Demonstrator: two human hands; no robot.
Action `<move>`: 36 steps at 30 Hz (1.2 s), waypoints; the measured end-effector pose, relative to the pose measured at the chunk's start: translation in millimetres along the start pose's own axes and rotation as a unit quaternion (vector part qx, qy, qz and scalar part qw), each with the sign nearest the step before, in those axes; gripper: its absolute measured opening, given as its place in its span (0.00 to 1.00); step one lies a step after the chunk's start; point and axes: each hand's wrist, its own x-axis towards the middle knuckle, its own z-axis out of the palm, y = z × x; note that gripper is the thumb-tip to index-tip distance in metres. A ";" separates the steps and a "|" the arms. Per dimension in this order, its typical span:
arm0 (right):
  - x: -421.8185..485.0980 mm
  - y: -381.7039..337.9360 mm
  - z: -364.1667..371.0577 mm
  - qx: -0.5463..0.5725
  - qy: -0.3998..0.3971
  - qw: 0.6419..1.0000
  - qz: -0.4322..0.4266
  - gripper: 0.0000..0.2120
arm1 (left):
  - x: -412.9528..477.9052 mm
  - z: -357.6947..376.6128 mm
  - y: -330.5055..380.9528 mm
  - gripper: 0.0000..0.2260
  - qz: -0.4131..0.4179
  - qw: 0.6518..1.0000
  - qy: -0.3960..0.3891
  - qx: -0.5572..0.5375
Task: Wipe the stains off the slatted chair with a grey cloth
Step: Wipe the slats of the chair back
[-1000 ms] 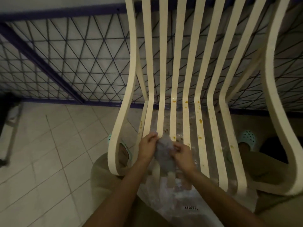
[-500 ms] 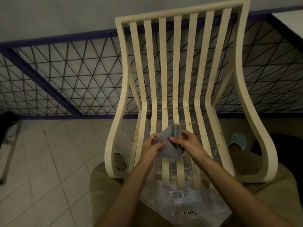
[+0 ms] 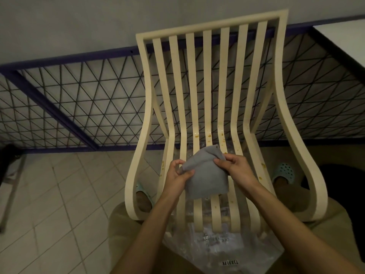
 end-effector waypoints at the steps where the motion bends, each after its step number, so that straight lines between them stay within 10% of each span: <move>1: -0.7 -1.7 -2.0 0.009 0.001 1.000 0.003 0.08 | 0.5 -1.6 0.4 0.17 -0.002 1.000 -0.008 -0.019; 6: -3.5 -10.4 -6.2 0.057 -0.011 0.998 0.024 0.12 | -2.8 -2.1 8.7 0.24 0.029 0.999 -0.032 0.017; 11: -3.1 -25.3 0.3 0.055 -0.027 0.998 0.032 0.13 | -14.0 2.7 18.8 0.19 0.269 0.937 -0.013 0.225; 16: 0.2 -37.6 1.6 0.077 -0.078 0.994 0.031 0.13 | -12.6 16.4 25.8 0.26 0.236 0.941 -0.104 0.218; 23: 7.4 -43.0 -10.0 -0.193 -0.025 0.976 -0.094 0.23 | -2.2 -2.1 43.8 0.08 0.258 0.895 -0.067 0.358; 27: 4.6 -53.6 -4.1 -0.361 -0.159 0.906 -0.154 0.30 | 4.6 -5.1 60.2 0.08 0.253 0.860 -0.154 0.416; 36: 56.1 -109.4 5.4 -0.344 -0.147 0.912 -0.169 0.05 | 52.7 -15.3 113.1 0.11 0.187 0.949 -0.095 0.237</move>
